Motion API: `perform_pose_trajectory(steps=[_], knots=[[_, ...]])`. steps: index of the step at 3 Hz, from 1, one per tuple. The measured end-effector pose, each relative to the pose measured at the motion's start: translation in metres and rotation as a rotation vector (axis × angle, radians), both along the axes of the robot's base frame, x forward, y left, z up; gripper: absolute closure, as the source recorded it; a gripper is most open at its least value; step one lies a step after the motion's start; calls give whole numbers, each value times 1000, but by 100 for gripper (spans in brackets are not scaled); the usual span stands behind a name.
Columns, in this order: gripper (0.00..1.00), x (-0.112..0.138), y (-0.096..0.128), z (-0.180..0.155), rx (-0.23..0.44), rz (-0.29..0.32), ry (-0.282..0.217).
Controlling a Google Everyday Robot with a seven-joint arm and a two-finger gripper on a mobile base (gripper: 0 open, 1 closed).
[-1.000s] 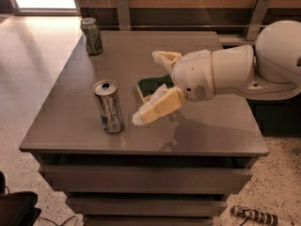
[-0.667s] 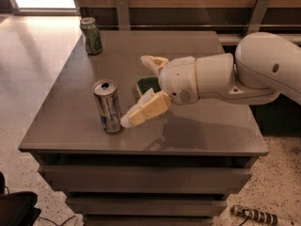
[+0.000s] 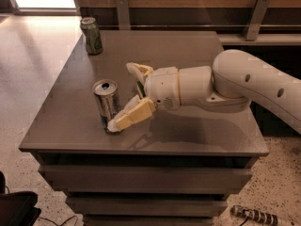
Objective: Move redbull can near green can
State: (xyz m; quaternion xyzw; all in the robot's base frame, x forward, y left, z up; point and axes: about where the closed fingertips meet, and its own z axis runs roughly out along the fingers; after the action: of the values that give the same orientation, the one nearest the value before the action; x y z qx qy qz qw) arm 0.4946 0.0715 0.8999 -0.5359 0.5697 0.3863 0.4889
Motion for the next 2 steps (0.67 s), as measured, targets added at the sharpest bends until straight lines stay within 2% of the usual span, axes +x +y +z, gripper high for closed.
perform_pose_trajectory(steps=[1,2], knots=[[0,2,17,-12,36,35,12],[18,1,18,-10,34,37,10]])
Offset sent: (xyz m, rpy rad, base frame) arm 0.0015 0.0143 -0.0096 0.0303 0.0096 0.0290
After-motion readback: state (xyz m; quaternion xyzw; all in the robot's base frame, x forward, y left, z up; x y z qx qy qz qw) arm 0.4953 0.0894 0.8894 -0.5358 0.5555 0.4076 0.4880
